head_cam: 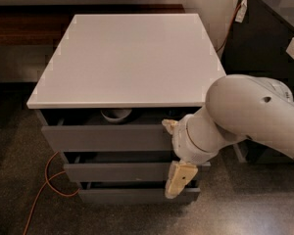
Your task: Pick pepsi can from top drawer and place on counter
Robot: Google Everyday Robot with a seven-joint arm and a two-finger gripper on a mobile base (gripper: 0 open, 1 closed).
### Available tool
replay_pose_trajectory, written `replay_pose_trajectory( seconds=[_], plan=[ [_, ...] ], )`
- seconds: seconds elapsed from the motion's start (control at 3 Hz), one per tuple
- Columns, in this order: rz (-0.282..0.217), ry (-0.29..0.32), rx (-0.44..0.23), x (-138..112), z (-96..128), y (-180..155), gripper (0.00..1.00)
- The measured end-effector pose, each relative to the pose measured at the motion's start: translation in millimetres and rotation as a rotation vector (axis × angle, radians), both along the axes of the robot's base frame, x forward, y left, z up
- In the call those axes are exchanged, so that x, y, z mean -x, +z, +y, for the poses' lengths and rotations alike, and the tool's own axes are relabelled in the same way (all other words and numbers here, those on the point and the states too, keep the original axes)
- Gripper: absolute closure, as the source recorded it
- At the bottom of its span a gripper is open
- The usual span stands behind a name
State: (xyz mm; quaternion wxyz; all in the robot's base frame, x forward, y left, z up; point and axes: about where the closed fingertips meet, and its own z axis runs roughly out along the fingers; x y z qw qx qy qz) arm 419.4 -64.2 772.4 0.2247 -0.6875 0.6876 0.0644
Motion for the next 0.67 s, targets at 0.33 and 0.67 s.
replay_pose_trajectory(
  seconds=[0.33,0.67],
  plan=[
    [-0.009,0.027,0.023,-7,7,-18,0.00],
    [-0.049,0.059,0.050,-21,14,-35,0.00]
  ],
)
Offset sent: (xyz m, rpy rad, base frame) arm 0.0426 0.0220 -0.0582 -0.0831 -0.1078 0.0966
